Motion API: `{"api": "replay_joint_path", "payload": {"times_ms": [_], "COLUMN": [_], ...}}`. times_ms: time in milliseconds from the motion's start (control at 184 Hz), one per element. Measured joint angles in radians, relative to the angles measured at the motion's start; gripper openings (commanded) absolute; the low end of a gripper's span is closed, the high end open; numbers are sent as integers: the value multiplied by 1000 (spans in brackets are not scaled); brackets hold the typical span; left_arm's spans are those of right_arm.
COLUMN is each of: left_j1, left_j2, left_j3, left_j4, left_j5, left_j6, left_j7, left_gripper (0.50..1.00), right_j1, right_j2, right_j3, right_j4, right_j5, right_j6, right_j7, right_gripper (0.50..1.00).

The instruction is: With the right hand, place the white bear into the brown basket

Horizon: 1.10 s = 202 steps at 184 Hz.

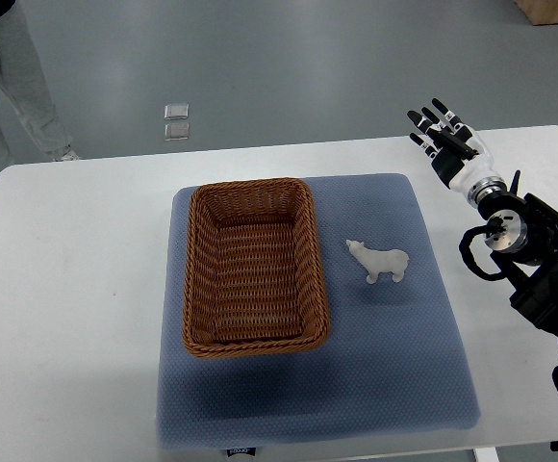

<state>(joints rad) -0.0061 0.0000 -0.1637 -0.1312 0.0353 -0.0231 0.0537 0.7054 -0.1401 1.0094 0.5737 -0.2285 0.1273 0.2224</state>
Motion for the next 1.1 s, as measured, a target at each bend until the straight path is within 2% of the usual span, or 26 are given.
{"api": "replay_joint_path", "payload": {"times_ms": [1101], "left_j1": [-1], "left_j2": [0], "left_j3": [-2], "left_j4": [7], "left_j5": [1], "left_j6": [0], "left_j7": [5], "left_gripper": [1000], "right_j1": [0], "right_j2": [3], "right_j3": [1], "right_j4": [1], "right_j5": [0], "right_j6": [1], "right_j7": [1], "right_gripper": [926]}}
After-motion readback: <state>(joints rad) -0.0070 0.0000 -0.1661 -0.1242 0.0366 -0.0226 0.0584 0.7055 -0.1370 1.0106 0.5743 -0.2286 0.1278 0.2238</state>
